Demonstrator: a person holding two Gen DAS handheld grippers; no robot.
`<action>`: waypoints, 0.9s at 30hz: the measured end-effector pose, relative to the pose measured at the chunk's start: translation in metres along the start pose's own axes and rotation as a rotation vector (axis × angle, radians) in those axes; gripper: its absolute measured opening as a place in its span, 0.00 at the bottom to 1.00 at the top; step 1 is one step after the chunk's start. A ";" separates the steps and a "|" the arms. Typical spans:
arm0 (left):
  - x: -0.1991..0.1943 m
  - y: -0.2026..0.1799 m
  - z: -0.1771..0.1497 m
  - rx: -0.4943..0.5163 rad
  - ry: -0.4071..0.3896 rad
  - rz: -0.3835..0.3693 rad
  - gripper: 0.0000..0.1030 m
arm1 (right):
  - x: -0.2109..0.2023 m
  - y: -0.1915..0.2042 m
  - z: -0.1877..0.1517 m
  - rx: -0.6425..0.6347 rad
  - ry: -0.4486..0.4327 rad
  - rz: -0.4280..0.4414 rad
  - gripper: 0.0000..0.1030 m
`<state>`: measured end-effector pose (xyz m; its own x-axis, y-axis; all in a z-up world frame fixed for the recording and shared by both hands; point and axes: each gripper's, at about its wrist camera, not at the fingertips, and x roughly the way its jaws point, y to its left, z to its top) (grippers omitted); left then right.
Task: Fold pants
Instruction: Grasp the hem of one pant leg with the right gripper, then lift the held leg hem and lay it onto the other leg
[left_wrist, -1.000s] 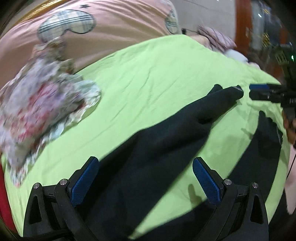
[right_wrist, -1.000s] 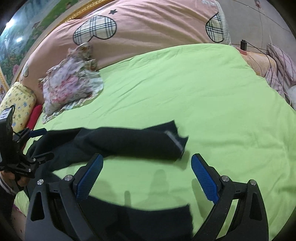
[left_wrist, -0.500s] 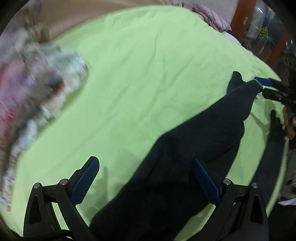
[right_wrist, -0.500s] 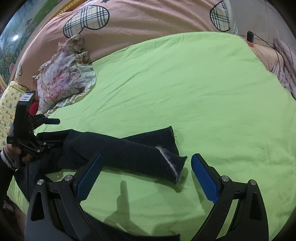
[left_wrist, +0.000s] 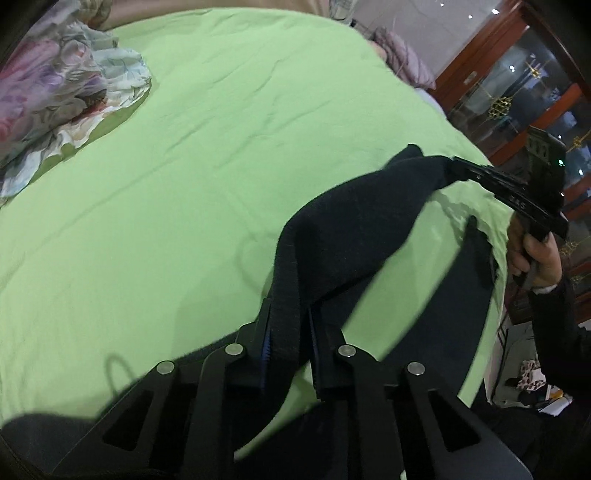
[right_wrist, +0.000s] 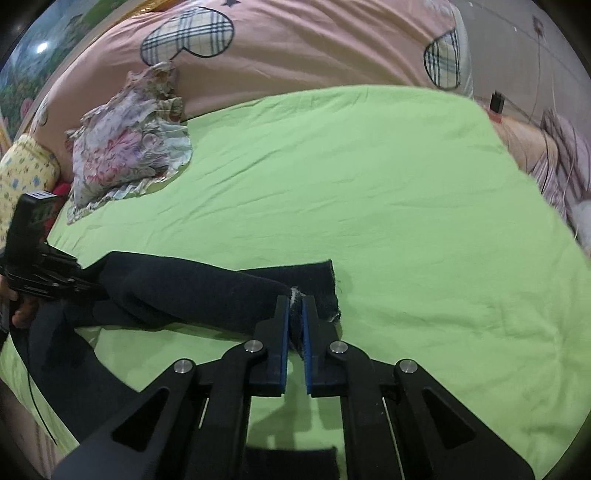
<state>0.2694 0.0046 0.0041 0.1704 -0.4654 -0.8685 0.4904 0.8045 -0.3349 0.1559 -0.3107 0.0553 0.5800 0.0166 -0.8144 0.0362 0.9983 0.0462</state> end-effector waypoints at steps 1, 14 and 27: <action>-0.004 -0.004 -0.006 -0.003 -0.013 -0.001 0.14 | -0.006 0.002 -0.002 -0.007 -0.012 0.000 0.07; -0.042 -0.049 -0.063 -0.006 -0.112 -0.043 0.13 | -0.064 0.005 -0.032 0.012 -0.082 0.019 0.07; -0.032 -0.084 -0.110 -0.006 -0.128 -0.067 0.13 | -0.100 0.007 -0.093 0.033 -0.073 0.003 0.06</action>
<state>0.1284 -0.0077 0.0201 0.2447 -0.5613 -0.7906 0.4995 0.7719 -0.3933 0.0223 -0.3006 0.0834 0.6383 0.0147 -0.7697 0.0598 0.9958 0.0687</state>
